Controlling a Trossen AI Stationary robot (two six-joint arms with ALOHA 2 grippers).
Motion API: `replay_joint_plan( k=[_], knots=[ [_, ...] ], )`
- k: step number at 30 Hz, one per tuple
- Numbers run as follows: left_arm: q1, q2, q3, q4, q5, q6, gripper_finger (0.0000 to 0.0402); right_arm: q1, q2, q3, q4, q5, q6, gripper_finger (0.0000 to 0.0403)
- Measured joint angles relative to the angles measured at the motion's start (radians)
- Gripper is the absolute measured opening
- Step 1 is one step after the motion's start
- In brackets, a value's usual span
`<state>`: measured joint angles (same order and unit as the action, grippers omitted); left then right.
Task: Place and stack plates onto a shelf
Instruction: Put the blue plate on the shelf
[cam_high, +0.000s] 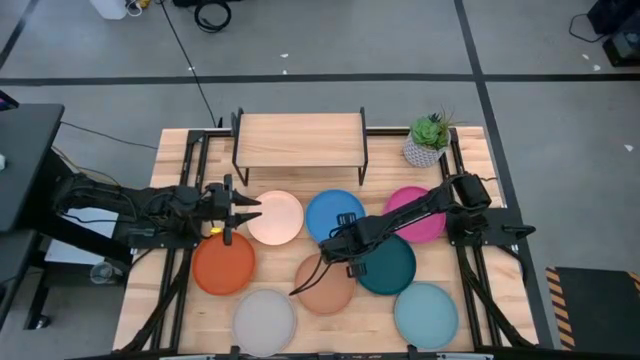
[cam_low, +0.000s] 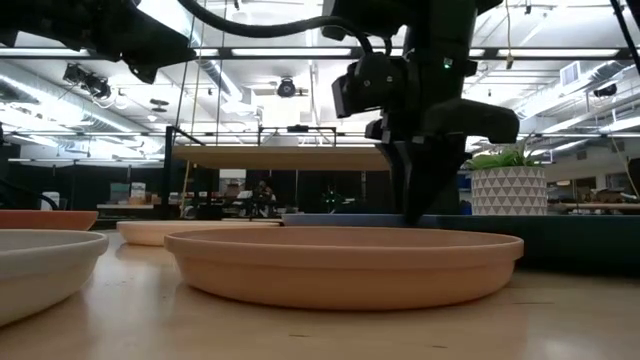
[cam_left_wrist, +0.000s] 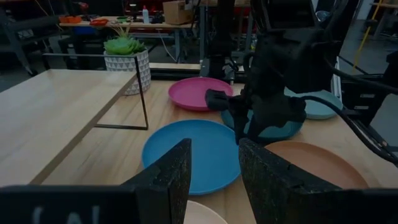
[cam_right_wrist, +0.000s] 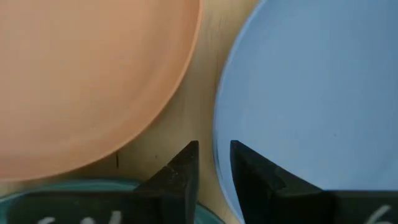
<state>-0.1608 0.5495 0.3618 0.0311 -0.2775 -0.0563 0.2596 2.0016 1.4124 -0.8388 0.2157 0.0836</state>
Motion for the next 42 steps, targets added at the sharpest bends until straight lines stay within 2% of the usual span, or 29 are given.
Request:
replay_joint_plan(
  k=[6, 10, 22, 42],
  knots=[
    [0.0, 0.0, 0.0, 0.001, 0.0, 0.0, 0.0141, 0.0, 0.026, -0.002, 0.002, 0.0, -0.014, 0.0033],
    [0.0, 0.0, 0.0, 0.0, 0.0, -0.003, 0.0141, 0.0, 0.024, -0.001, 0.003, 0.008, -0.017, 0.0013],
    [0.0, 0.0, 0.0, 0.0, 0.0, -0.013, 0.0141, 0.002, 0.023, 0.03, -0.044, 0.011, -0.026, 0.0016],
    [0.0, 0.0, -0.015, -0.093, 0.0, -0.091, 0.0141, 0.055, 0.023, 0.308, -0.219, -0.001, -0.073, 0.0016]
  ],
)
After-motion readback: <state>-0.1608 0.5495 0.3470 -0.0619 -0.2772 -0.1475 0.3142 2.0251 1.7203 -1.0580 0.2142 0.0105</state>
